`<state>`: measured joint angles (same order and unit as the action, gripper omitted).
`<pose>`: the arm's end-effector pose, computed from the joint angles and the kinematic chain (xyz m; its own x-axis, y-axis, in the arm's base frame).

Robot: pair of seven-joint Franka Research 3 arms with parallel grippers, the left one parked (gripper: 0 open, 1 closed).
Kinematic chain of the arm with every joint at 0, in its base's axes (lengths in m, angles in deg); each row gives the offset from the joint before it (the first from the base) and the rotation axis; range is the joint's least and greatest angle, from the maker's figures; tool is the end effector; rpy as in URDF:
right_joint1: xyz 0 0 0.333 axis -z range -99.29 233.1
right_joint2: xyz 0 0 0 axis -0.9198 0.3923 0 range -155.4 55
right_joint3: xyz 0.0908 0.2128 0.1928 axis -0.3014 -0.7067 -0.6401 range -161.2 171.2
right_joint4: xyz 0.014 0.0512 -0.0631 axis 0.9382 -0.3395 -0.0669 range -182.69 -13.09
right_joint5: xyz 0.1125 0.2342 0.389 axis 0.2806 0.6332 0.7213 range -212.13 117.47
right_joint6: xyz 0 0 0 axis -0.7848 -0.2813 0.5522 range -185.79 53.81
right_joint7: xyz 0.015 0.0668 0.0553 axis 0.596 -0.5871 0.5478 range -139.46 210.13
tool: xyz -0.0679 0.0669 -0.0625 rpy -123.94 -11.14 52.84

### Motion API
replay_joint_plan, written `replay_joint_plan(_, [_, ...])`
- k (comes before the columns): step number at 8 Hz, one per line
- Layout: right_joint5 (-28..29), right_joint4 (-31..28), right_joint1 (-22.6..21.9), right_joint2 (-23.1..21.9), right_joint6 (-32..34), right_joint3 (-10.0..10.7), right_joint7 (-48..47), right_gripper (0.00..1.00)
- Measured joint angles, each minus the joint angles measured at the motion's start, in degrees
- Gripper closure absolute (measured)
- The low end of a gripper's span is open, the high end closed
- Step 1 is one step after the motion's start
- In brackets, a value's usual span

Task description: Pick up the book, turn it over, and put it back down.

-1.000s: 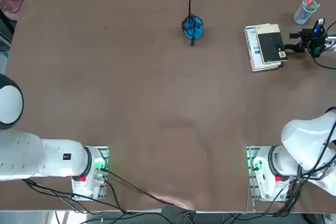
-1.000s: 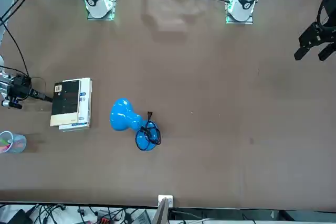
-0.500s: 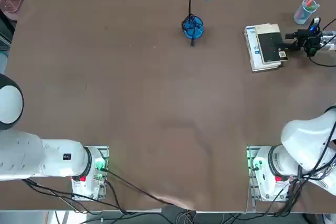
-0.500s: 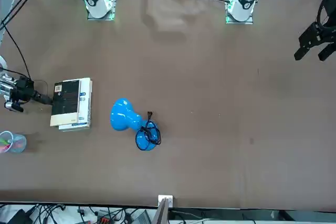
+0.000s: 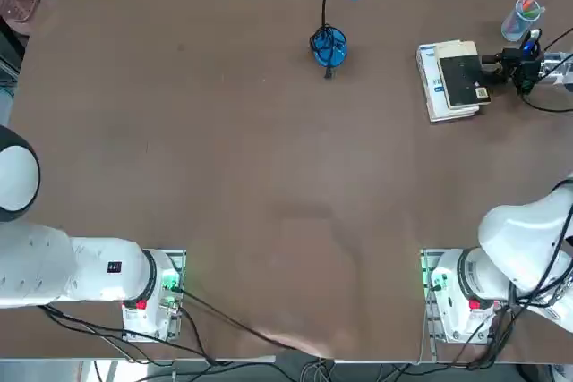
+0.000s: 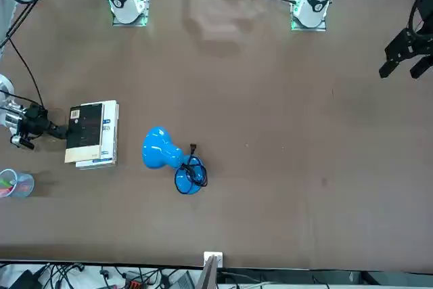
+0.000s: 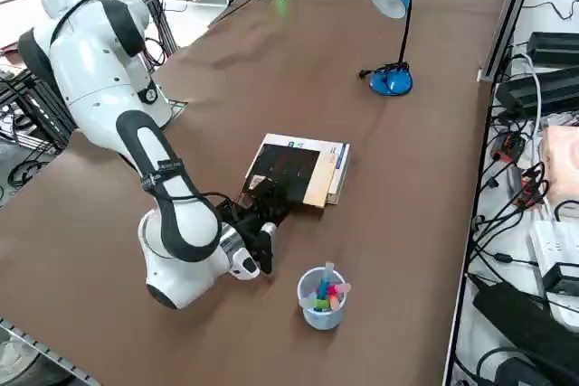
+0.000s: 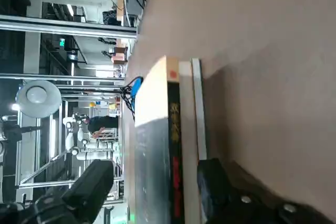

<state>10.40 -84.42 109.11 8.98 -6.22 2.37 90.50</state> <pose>0.5889 -0.3588 0.0379 0.9753 -0.2137 0.0557 -0.0048 -0.2729 -0.9620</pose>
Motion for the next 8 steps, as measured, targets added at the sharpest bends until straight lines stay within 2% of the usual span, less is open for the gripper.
replay_joint_plan(8, [4.13, 0.66, -0.12, 1.2, -0.04, -0.3, -0.01, 0.05])
